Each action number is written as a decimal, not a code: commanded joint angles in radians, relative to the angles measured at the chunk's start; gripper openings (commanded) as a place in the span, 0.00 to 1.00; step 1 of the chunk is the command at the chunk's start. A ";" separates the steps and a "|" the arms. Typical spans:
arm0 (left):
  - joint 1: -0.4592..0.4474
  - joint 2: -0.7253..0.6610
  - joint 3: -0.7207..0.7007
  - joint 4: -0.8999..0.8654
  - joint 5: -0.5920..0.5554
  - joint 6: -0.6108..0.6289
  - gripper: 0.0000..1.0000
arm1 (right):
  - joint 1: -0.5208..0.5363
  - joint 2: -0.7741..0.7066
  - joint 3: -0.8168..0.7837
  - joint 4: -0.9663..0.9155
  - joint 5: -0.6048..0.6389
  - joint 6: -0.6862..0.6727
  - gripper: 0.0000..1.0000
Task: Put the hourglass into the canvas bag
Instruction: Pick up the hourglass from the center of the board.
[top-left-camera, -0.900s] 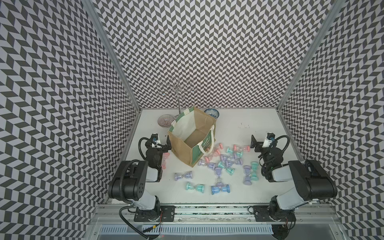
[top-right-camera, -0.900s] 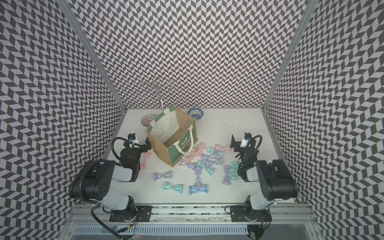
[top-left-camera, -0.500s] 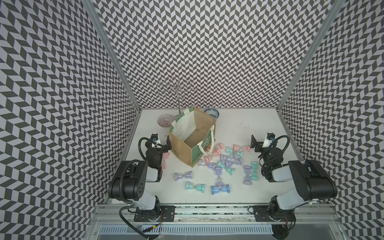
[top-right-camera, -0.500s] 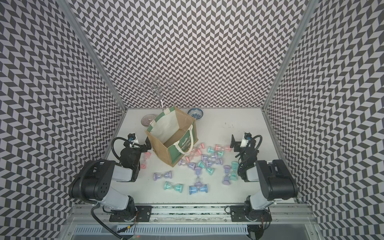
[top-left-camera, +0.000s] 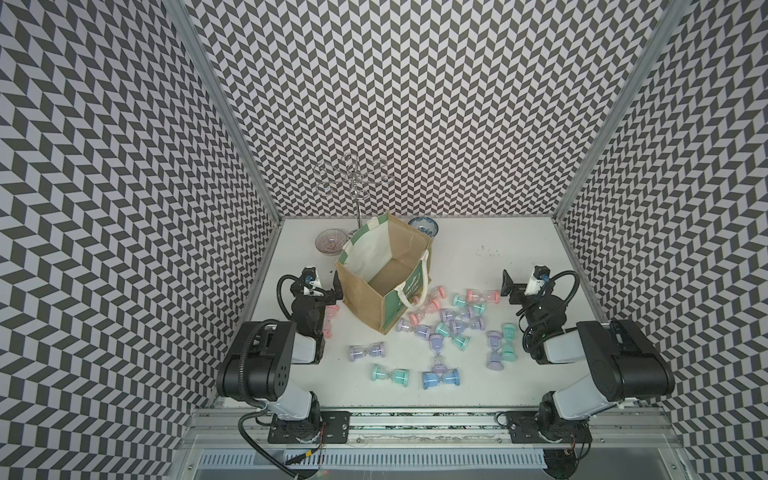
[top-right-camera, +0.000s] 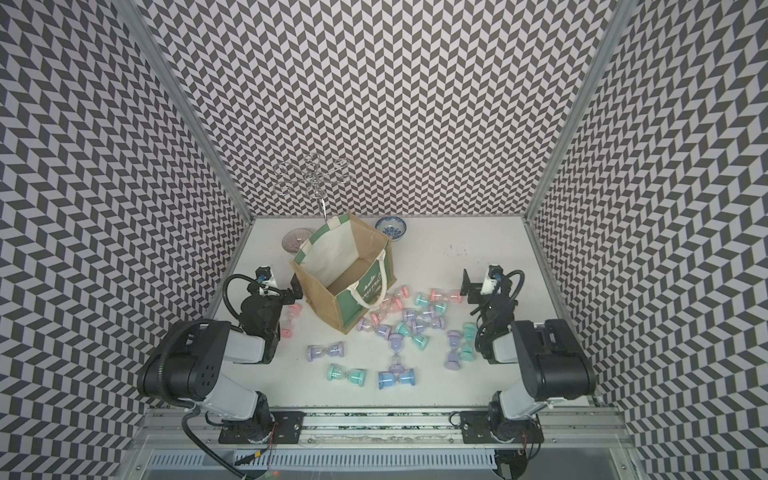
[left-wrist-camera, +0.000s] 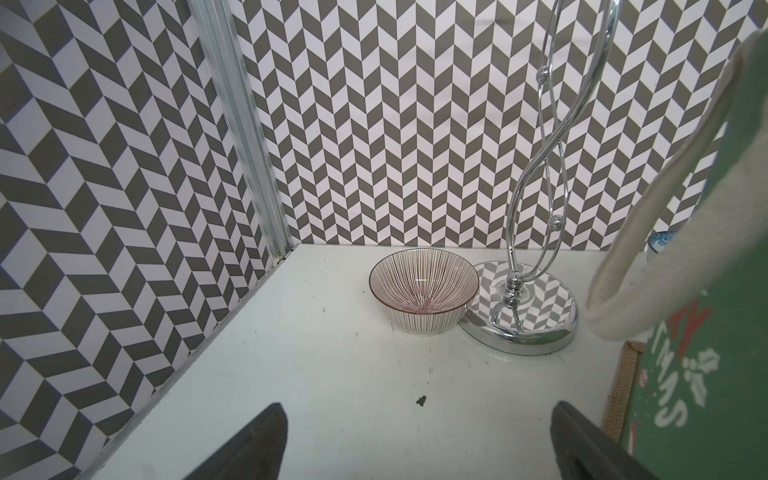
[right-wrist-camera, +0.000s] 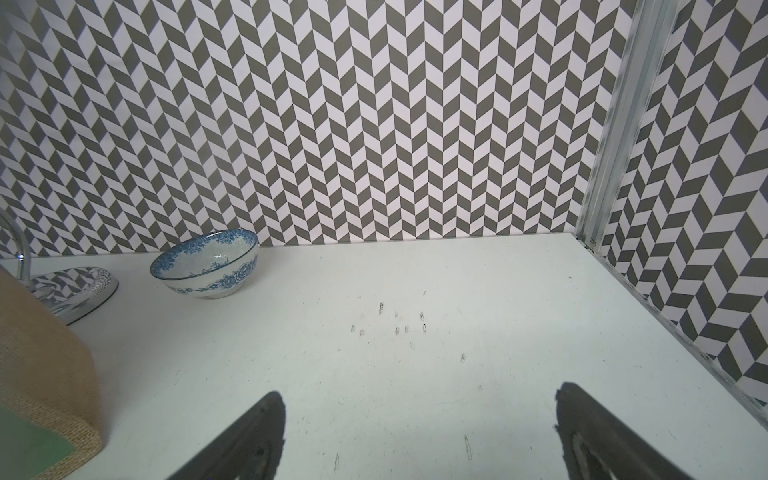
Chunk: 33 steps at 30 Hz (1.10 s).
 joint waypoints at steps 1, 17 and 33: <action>0.004 -0.005 0.001 0.005 0.007 0.001 0.99 | 0.000 0.009 -0.005 0.064 0.010 -0.007 0.99; 0.003 -0.099 0.088 -0.228 -0.081 -0.039 0.99 | 0.002 -0.036 0.035 -0.040 -0.032 -0.025 0.99; 0.020 -0.422 0.227 -0.722 -0.041 -0.269 0.99 | -0.019 -0.363 0.271 -0.740 0.064 0.390 0.99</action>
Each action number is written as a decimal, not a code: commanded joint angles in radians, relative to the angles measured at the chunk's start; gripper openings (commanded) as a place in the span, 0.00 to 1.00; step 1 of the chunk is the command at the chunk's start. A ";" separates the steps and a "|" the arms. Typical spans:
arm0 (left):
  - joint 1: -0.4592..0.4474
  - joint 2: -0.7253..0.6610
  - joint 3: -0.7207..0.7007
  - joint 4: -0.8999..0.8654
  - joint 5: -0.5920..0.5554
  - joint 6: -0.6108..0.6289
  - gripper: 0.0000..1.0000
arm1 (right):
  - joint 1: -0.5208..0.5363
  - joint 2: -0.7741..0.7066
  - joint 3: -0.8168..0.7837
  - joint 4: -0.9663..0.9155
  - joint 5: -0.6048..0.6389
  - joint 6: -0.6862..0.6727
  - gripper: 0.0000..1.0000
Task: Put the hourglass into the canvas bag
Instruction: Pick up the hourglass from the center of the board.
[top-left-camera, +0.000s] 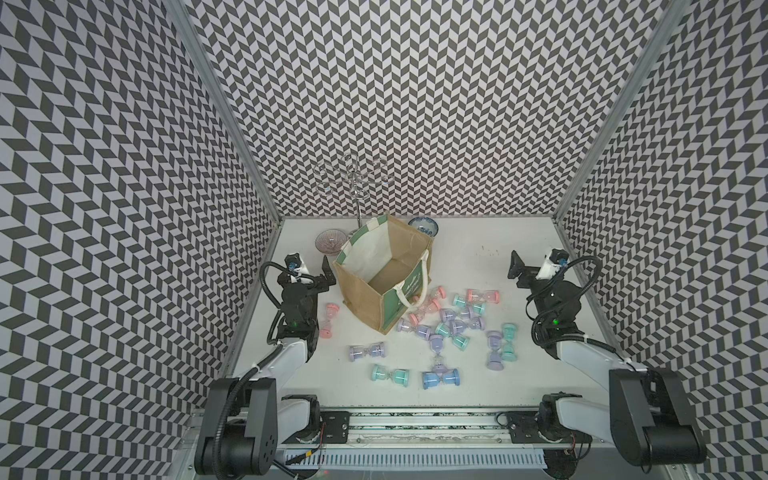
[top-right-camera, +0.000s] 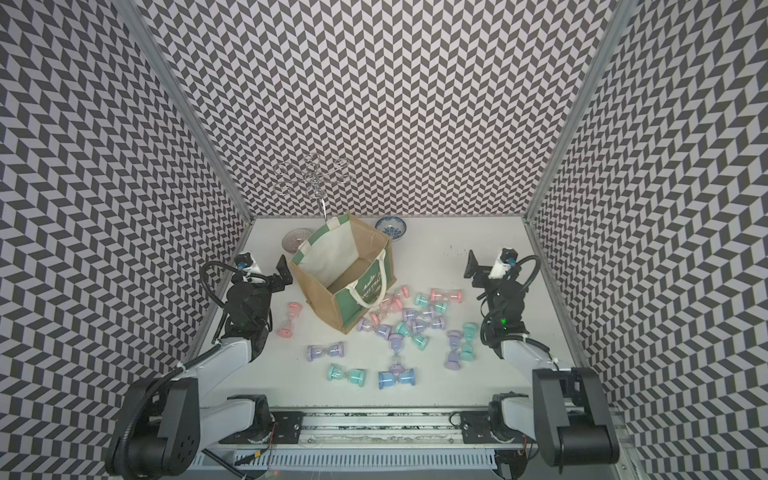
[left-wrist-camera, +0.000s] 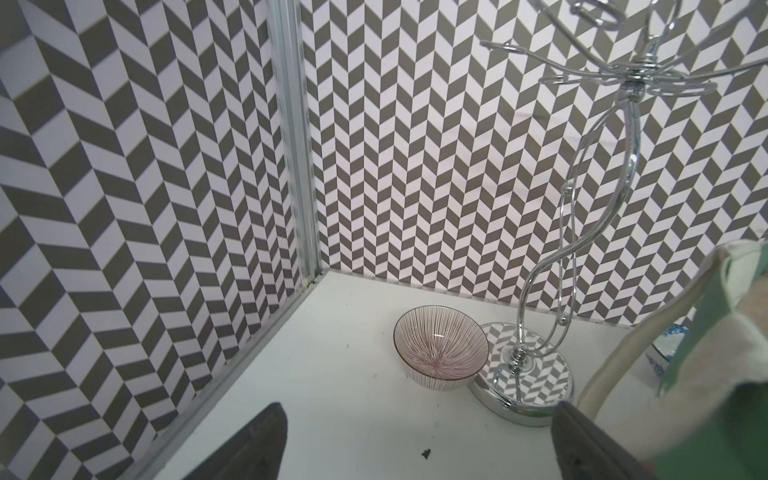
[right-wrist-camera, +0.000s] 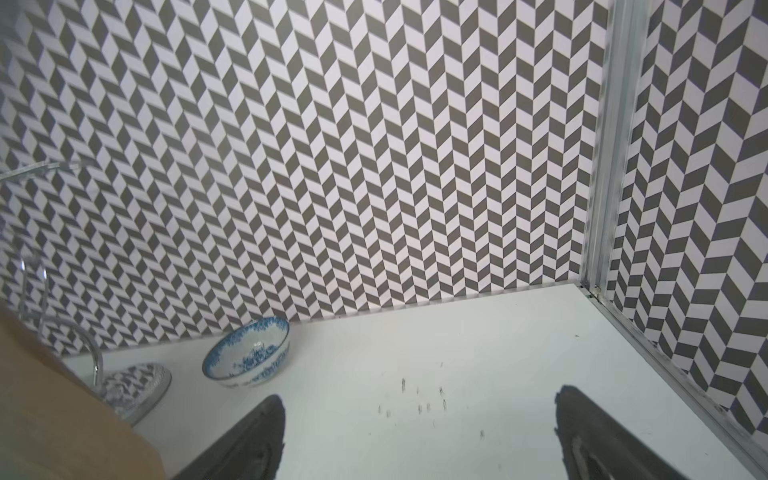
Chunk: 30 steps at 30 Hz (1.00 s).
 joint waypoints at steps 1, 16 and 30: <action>0.013 -0.042 0.083 -0.223 0.055 -0.176 0.99 | -0.010 -0.025 0.100 -0.324 0.032 0.204 0.99; 0.036 -0.113 0.126 -0.570 0.098 -0.559 0.99 | 0.047 -0.046 0.159 -0.450 -0.174 0.332 0.99; -0.100 -0.349 0.073 -0.936 -0.005 -0.645 0.99 | 0.381 -0.091 0.089 -0.590 -0.185 0.348 0.99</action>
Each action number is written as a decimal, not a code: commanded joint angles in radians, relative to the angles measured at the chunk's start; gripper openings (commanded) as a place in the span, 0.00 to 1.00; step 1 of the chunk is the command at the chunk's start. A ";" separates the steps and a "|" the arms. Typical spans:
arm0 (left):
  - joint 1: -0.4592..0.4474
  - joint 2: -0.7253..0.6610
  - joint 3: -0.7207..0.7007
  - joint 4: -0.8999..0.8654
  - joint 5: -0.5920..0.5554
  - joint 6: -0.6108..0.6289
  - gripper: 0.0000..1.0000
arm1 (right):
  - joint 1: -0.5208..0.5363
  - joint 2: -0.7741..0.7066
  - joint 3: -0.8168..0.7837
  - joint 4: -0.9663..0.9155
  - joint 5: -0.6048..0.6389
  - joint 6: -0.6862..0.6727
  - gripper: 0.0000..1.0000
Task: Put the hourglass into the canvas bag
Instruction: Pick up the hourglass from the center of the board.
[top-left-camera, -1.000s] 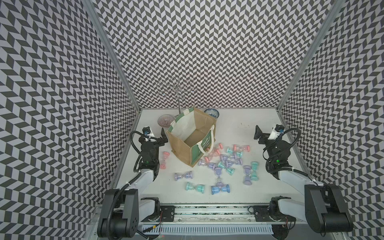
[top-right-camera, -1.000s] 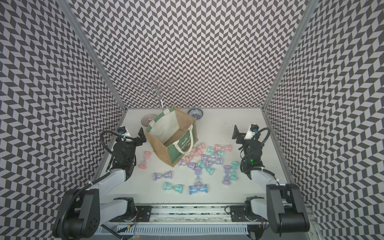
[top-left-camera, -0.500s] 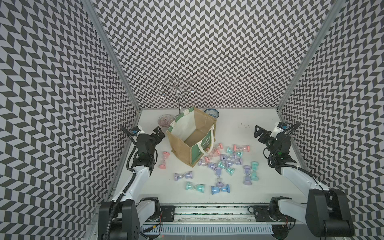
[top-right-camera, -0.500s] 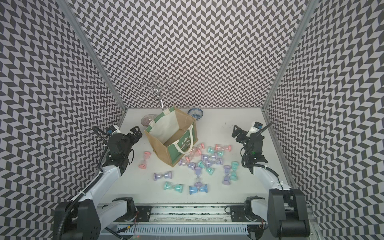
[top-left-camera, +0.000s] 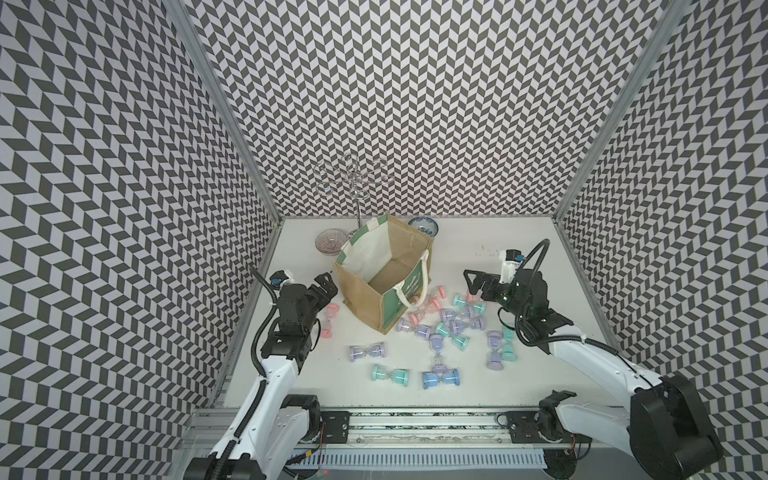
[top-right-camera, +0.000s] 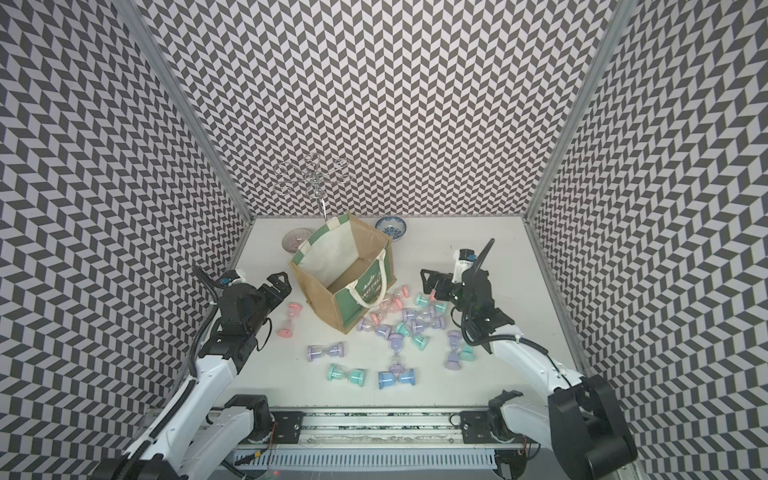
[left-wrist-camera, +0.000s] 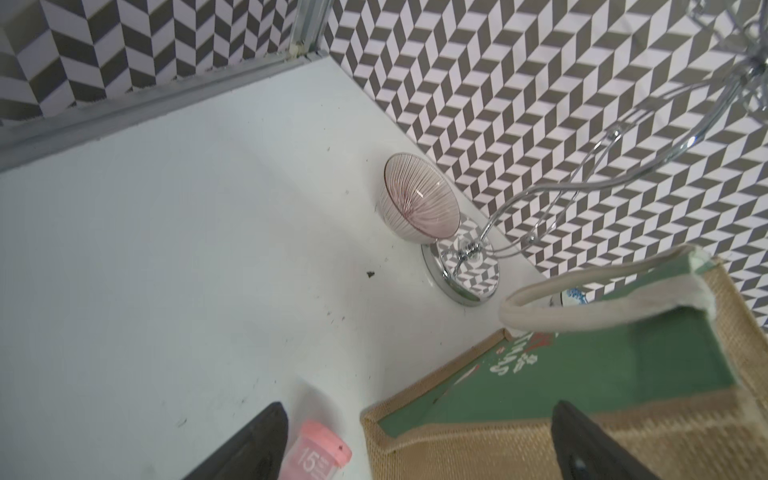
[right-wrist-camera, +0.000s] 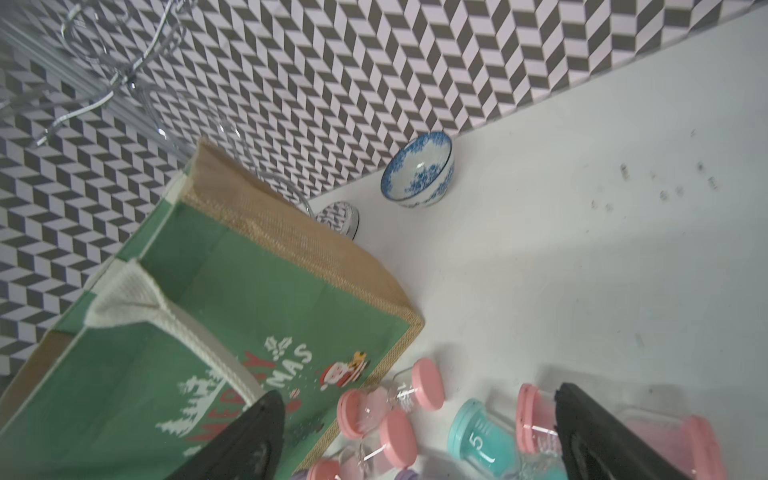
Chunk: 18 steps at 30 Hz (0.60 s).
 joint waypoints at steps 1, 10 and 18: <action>-0.055 -0.021 0.008 -0.158 -0.078 -0.046 0.99 | 0.052 -0.043 -0.036 -0.009 -0.022 0.010 0.99; -0.136 0.032 0.000 -0.301 -0.139 -0.108 0.98 | 0.209 -0.051 -0.044 0.022 -0.036 -0.083 0.99; -0.150 0.114 -0.001 -0.325 -0.177 -0.100 0.99 | 0.336 -0.015 -0.106 0.161 -0.017 -0.172 0.99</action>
